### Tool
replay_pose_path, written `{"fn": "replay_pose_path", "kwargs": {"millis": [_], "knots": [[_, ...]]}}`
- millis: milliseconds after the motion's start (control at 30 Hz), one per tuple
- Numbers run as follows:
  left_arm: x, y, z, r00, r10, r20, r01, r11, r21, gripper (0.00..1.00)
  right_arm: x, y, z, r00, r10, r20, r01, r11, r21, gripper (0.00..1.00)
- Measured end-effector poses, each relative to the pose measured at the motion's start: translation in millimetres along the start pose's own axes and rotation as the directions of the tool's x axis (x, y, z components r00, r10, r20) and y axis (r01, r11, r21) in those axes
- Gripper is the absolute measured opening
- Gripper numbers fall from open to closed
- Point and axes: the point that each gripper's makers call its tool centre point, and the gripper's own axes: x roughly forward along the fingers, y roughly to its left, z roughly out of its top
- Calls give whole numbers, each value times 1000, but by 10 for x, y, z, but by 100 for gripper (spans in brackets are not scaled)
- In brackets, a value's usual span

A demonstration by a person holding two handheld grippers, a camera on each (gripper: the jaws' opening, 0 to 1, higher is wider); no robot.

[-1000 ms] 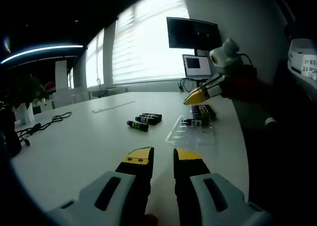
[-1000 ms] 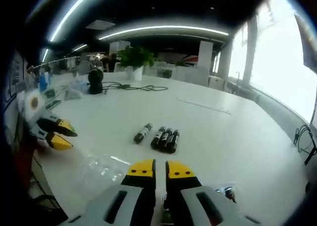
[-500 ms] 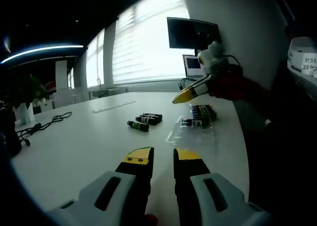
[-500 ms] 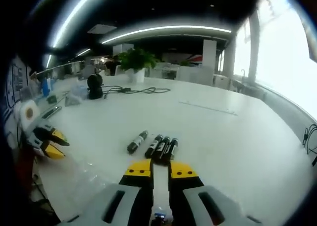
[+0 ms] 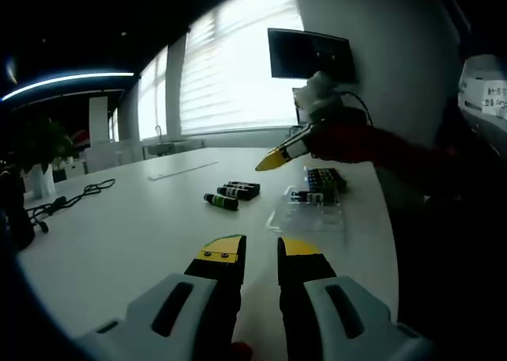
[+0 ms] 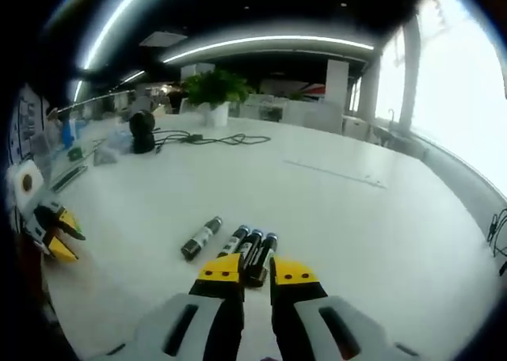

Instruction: Grip medicine bottles put into box

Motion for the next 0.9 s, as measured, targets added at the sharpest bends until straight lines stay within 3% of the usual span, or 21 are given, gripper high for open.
{"fn": "replay_pose_path", "kwargs": {"millis": [467,900], "knots": [[2,5,-1,1000,0,0,0,1000,-1,10,342,-80,-107,997,17,-70,-18,1000,-11,8],[-1,9,-1,1000,2,0,-2,1000,-1,10,439,-135,-157,994,10,-107,-6,999,33,8]]}}
